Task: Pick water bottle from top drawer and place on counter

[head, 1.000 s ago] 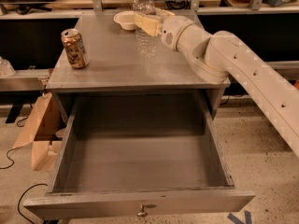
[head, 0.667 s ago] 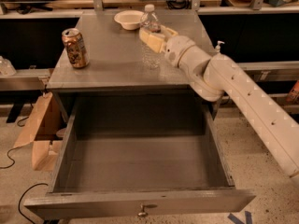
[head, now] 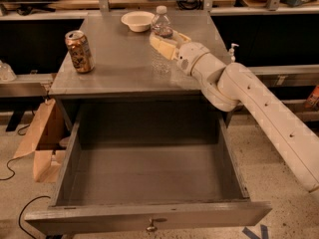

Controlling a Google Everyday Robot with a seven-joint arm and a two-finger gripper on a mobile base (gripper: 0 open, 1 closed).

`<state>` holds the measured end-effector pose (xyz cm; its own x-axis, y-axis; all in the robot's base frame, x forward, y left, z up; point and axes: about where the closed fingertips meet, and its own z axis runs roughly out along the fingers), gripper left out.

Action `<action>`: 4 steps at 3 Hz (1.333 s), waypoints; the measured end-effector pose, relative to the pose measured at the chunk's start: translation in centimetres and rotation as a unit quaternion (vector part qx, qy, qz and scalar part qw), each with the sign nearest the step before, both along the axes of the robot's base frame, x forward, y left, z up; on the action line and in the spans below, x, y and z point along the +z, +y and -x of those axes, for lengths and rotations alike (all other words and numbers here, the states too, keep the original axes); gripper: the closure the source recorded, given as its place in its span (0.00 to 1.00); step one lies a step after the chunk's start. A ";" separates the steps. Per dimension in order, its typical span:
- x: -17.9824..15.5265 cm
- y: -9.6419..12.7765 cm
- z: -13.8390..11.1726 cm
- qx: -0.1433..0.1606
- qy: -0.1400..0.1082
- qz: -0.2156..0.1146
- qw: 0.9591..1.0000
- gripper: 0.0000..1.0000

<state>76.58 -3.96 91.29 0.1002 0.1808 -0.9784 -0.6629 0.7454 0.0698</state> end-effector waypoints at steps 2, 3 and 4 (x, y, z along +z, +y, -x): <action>0.3 0.0 0.0 0.000 0.000 0.000 1.000 0.28; 0.3 0.0 0.0 0.000 0.000 0.000 1.000 0.04; 0.3 0.1 0.0 0.001 0.000 0.000 1.000 0.00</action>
Offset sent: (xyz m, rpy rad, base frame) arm 0.0000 0.0000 0.0024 0.0000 0.0000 0.0000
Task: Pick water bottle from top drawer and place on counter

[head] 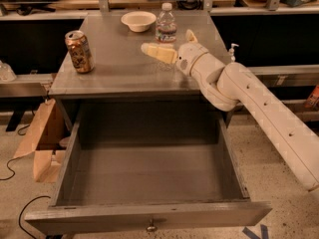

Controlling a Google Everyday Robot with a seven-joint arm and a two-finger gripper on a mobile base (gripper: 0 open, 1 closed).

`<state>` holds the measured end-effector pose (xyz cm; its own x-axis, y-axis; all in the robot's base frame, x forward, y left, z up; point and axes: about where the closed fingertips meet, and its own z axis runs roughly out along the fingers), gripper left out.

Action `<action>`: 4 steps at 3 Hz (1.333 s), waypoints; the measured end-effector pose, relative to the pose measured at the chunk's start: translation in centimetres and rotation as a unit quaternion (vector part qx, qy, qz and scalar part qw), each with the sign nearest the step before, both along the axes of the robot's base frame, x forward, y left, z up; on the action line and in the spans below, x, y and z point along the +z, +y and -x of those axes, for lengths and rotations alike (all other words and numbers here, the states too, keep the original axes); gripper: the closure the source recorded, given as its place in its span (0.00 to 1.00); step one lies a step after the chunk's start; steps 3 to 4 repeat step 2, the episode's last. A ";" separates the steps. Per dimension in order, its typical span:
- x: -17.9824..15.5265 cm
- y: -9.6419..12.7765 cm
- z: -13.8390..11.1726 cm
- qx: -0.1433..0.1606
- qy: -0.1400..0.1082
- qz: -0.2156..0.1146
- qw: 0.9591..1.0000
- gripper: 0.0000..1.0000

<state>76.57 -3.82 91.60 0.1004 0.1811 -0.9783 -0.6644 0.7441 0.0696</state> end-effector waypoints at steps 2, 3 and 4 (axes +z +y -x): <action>7.8 1.7 4.0 0.076 -0.013 0.096 0.992 0.00; 7.8 1.7 4.0 0.076 -0.013 0.096 0.992 0.00; 7.8 1.7 4.0 0.076 -0.013 0.096 0.992 0.00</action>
Offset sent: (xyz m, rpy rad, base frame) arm -0.0415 -0.1170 0.0608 -0.5337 0.1147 0.1092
